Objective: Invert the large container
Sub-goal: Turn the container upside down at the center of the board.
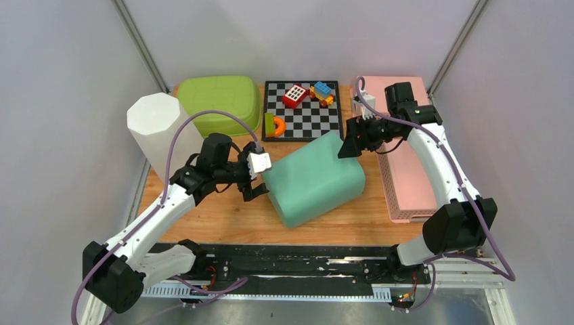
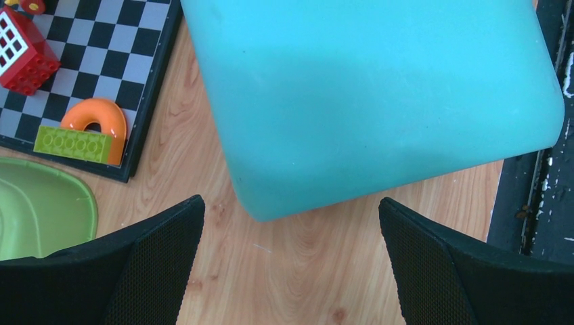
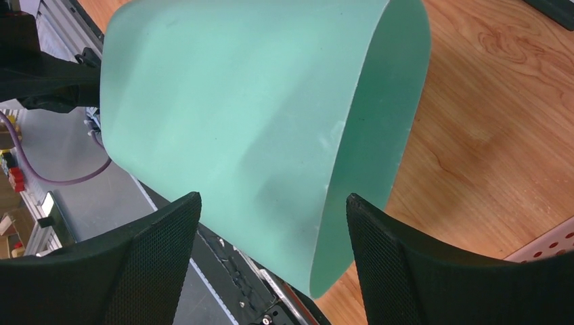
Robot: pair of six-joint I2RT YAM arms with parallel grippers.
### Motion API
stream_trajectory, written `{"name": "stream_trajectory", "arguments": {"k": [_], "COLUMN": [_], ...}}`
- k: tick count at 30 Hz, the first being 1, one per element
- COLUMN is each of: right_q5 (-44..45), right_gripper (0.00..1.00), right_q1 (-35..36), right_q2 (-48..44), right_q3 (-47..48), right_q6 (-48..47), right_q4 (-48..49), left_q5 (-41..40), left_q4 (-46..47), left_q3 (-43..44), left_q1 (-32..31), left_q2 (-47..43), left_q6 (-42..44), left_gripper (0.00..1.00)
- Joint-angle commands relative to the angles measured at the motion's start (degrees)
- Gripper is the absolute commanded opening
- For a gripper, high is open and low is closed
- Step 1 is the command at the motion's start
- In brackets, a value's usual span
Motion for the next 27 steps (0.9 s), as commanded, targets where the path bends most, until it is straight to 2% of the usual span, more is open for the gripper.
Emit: {"name": "stream_trajectory", "arguments": {"k": [1,18,27], "right_q5": [-2.2,-1.4,-4.9], "right_gripper": [0.81,0.82,0.82], "right_q1": [0.8,3.5,3.9], "right_q2": [0.7,2.1,2.6], "right_q3": [-0.3,-0.8,-0.7], "right_q6": [0.7,0.4,-0.9], "right_q4": [-1.9,-2.0,-3.5], "left_q5": [3.0,2.7,5.4], "left_q4": [6.1,15.2,20.6], "left_q3": [-1.8,-3.1,-1.4], "left_q1": [-0.2,-0.2,-0.2], "left_q2": [0.6,-0.7,0.4], "left_q6": [-3.4,-13.6,-20.8], "left_gripper": [1.00,1.00,1.00]}}
